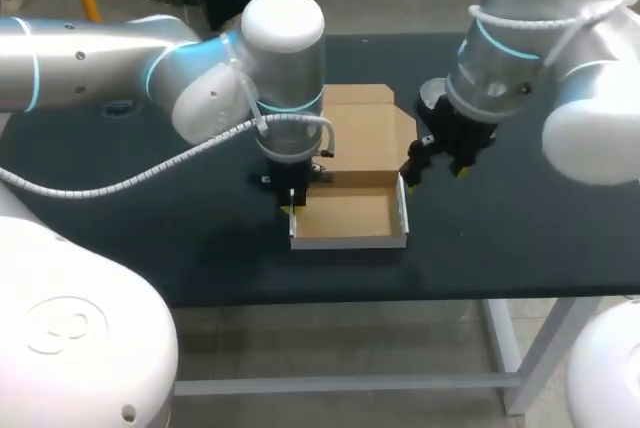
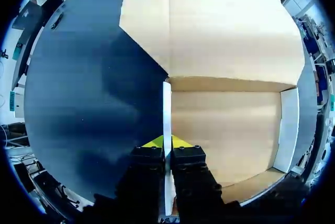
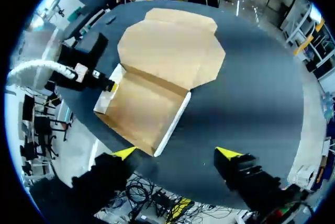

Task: Assemble the packaging by folding the flat box into shape, placing the metal phone stand inside, and closing the box properly

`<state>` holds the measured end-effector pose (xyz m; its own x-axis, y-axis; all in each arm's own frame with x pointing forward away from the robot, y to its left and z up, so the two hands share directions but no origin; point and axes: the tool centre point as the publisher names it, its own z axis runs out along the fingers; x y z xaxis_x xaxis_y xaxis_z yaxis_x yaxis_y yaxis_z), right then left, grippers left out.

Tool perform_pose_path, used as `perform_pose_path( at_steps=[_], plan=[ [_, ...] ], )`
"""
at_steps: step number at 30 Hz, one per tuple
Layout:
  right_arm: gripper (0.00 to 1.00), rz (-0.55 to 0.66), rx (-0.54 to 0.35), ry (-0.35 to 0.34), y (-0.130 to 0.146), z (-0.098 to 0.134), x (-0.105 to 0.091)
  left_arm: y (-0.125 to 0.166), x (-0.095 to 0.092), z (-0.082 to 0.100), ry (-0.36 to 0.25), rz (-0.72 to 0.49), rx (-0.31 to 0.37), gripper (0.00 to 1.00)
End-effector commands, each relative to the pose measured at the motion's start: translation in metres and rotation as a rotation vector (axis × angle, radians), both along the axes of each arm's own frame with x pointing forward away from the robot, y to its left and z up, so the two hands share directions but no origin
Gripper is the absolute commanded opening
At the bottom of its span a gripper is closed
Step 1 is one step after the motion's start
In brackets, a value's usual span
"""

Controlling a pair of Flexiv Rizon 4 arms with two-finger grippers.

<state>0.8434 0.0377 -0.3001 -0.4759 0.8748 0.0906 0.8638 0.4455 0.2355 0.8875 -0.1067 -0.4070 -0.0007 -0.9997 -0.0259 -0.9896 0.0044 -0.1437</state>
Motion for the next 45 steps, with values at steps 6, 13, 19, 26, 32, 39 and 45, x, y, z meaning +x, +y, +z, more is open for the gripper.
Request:
perform_pose_path(
  at_steps=[6,13,19,26,32,39,45],
  plan=[
    [1.00,0.176,0.301,-0.198,-0.022,0.012,-0.029,-0.003,-0.002,0.000,-0.008,0.012,0.073,0.00],
    [1.00,0.176,0.301,-0.198,-0.022,0.012,-0.029,-0.001,0.000,-0.001,-0.007,0.015,0.081,0.00],
    [1.00,0.330,0.298,-0.235,-0.033,0.020,-0.044,0.002,0.002,0.002,-0.008,0.014,0.079,0.00],
    [1.00,0.514,0.301,-0.264,-0.058,0.023,-0.074,0.005,0.002,0.002,-0.008,0.011,0.094,0.00],
    [1.00,0.581,0.320,-0.293,-0.075,0.026,-0.087,0.008,0.003,0.001,-0.013,0.010,0.101,0.00],
    [1.00,0.638,0.321,-0.327,-0.090,0.030,-0.100,0.010,0.006,-0.002,-0.020,0.014,0.123,0.00],
    [1.00,0.663,0.311,-0.336,-0.097,0.030,-0.104,0.012,0.005,-0.004,-0.032,0.026,0.160,0.00]
  ],
)
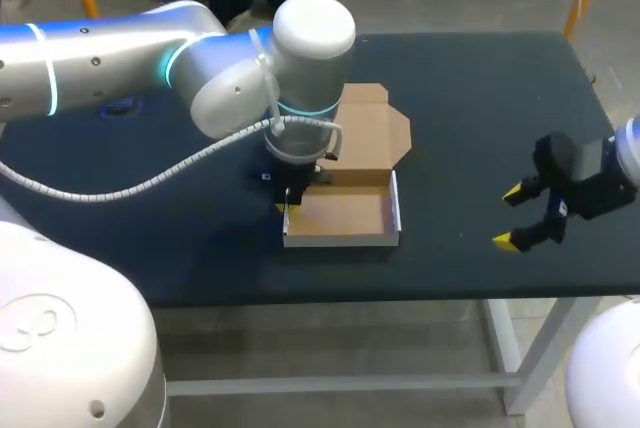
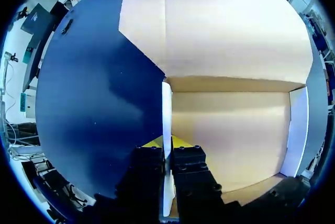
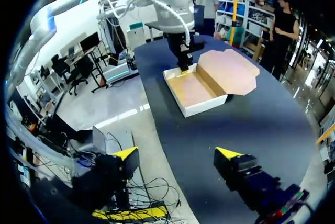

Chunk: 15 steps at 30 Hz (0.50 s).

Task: Assemble the packaging by folding the flat box into shape, placing the metal phone stand inside, and closing the box properly

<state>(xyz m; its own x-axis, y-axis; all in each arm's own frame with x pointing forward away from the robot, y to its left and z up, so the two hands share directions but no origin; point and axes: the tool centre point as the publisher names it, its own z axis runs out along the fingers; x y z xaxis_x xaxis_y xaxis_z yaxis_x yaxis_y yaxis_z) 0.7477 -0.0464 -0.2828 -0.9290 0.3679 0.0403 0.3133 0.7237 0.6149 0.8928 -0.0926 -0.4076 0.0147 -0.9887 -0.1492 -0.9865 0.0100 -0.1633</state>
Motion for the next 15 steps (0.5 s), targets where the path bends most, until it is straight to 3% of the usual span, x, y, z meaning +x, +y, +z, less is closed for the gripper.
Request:
perform_pose_path(
  at_steps=[1,9,15],
  plan=[
    [1.00,0.011,0.020,-0.007,-0.0131,0.0128,-0.0089,-0.0019,0.0000,-0.0042,-0.018,0.018,0.045,0.00],
    [1.00,0.038,0.000,-0.019,-0.0133,0.0133,-0.0111,0.0009,0.0008,-0.0076,-0.056,0.013,0.176,0.00],
    [1.00,0.043,-0.004,-0.021,-0.0122,0.0136,-0.0120,0.0034,0.0025,-0.0087,-0.056,0.007,0.205,0.00]
  ],
)
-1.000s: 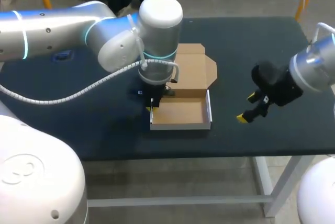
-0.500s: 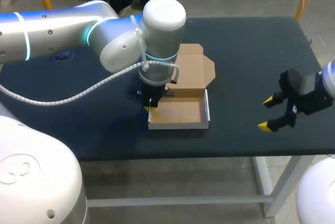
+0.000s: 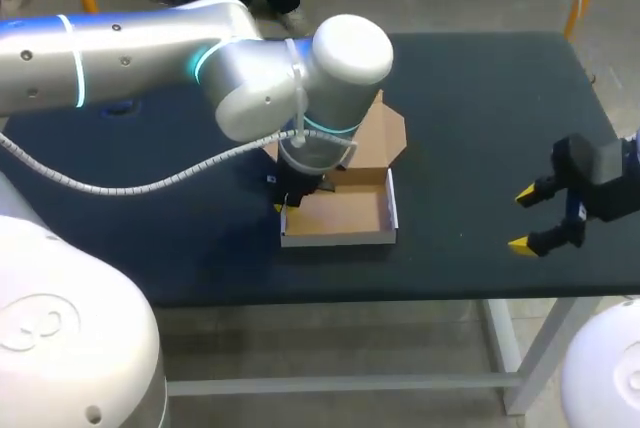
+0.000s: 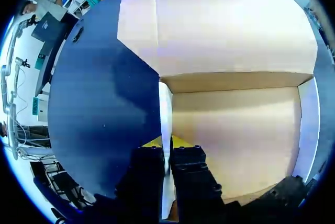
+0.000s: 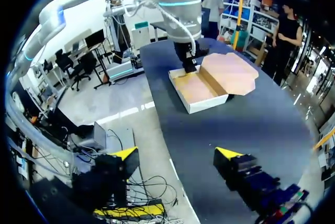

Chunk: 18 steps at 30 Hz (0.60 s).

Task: Assemble the packaging by folding the flat box into shape, placing the metal phone stand inside, and closing the box properly

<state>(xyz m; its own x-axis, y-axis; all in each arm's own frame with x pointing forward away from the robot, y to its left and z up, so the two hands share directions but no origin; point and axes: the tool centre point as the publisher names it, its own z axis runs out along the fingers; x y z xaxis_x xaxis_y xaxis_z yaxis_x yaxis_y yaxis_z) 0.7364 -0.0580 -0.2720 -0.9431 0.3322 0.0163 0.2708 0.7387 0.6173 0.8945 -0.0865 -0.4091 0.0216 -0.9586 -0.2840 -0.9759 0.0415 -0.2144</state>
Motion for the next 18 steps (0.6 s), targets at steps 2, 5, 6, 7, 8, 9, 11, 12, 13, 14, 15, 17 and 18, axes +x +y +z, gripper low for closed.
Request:
perform_pose_path(
  at_steps=[2,5,6,7,8,9,11,12,13,14,15,17,18],
  plan=[
    [1.00,0.006,0.003,0.004,0.0003,0.0026,-0.0006,-0.0012,0.0016,-0.0068,0.001,0.017,0.060,0.00],
    [1.00,0.007,0.001,0.005,0.0015,0.0024,-0.0007,0.0006,0.0013,-0.0041,0.012,0.017,0.017,0.00],
    [1.00,0.009,0.002,0.006,0.0019,0.0024,-0.0007,0.0011,0.0008,-0.0028,0.013,0.015,-0.001,0.00],
    [1.00,0.009,0.003,0.006,0.0022,0.0023,-0.0006,0.0014,0.0003,-0.0023,0.015,0.011,-0.016,0.00],
    [1.00,0.010,0.004,0.007,0.0025,0.0023,-0.0005,0.0016,-0.0002,-0.0017,0.019,0.007,-0.035,0.00],
    [1.00,0.010,0.005,0.008,0.0028,0.0023,-0.0004,0.0016,-0.0006,-0.0012,0.025,0.000,-0.056,0.00],
    [1.00,0.010,0.008,0.010,0.0036,0.0024,0.0002,0.0014,-0.0019,-0.0002,0.026,-0.014,-0.086,0.00],
    [1.00,0.010,0.009,0.011,0.0039,0.0024,0.0004,0.0013,-0.0023,-0.0001,0.024,-0.016,-0.092,0.00],
    [1.00,0.009,0.010,0.012,0.0041,0.0023,0.0006,0.0012,-0.0028,0.0000,0.025,-0.019,-0.099,0.00],
    [1.00,0.009,0.011,0.013,0.0042,0.0023,0.0006,0.0011,-0.0033,-0.0001,0.027,-0.021,-0.107,0.00],
    [1.00,0.009,0.012,0.014,0.0042,0.0023,0.0006,0.0010,-0.0037,-0.0002,0.029,-0.024,-0.114,0.00],
    [1.00,0.008,0.012,0.016,0.0049,0.0022,0.0009,0.0011,-0.0041,-0.0004,0.031,-0.022,-0.131,0.03],
    [1.00,0.007,0.011,0.016,0.0051,0.0022,0.0010,0.0010,-0.0044,-0.0002,0.037,-0.024,-0.141,0.08]
  ],
)
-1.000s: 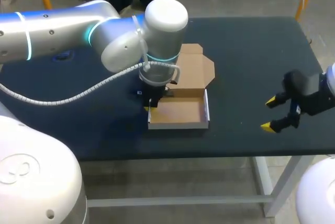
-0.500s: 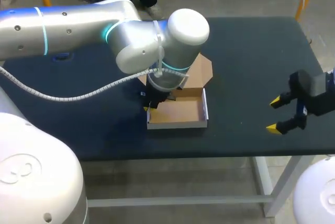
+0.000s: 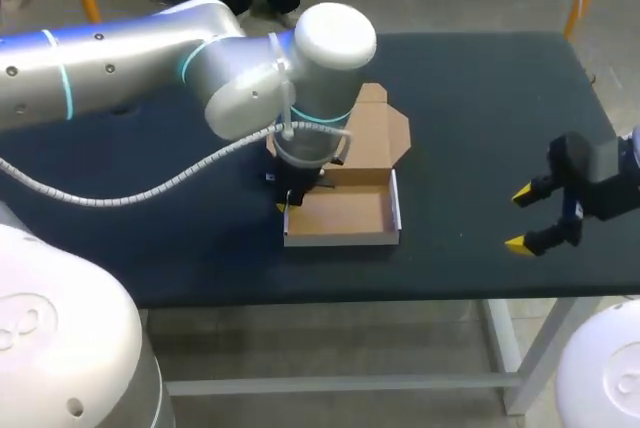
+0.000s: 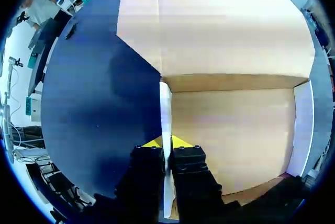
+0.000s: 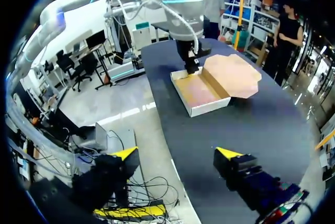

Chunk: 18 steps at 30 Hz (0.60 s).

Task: Assemble the packaging by folding the flat box into shape, placing the metal phone stand inside, and closing the box properly

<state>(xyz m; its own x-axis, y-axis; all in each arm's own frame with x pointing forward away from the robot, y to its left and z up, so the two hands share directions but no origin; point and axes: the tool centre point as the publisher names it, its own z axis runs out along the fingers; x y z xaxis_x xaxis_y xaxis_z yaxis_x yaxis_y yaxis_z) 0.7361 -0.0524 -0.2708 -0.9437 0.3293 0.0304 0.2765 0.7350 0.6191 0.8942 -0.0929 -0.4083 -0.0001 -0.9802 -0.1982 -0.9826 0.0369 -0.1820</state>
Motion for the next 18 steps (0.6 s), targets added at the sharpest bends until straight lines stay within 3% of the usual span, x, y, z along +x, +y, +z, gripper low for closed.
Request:
perform_pose_path(
  at_steps=[1,7,8,9,11,14,18],
  plan=[
    [1.00,0.004,0.004,0.005,0.000,0.001,0.001,0.007,-0.005,-0.001,0.001,-0.007,-0.062,0.19],
    [1.00,0.002,0.002,0.010,0.000,0.000,0.002,0.006,-0.012,0.008,0.000,-0.031,-0.129,0.47],
    [1.00,0.002,0.002,0.010,0.000,0.000,0.002,0.006,-0.013,0.010,-0.002,-0.037,-0.140,0.57],
    [1.00,0.002,0.001,0.011,0.000,0.000,0.002,0.006,-0.015,0.012,-0.006,-0.046,-0.155,0.75],
    [1.00,0.003,0.001,0.011,0.000,0.000,0.002,0.005,-0.017,0.015,-0.006,-0.057,-0.173,0.78],
    [1.00,0.003,0.000,0.011,0.001,0.000,0.002,0.005,-0.022,0.023,-0.014,-0.088,-0.219,1.00],
    [1.00,0.002,0.001,0.010,0.000,0.001,0.003,0.006,-0.029,0.033,-0.031,-0.138,-0.285,1.00]
  ],
)
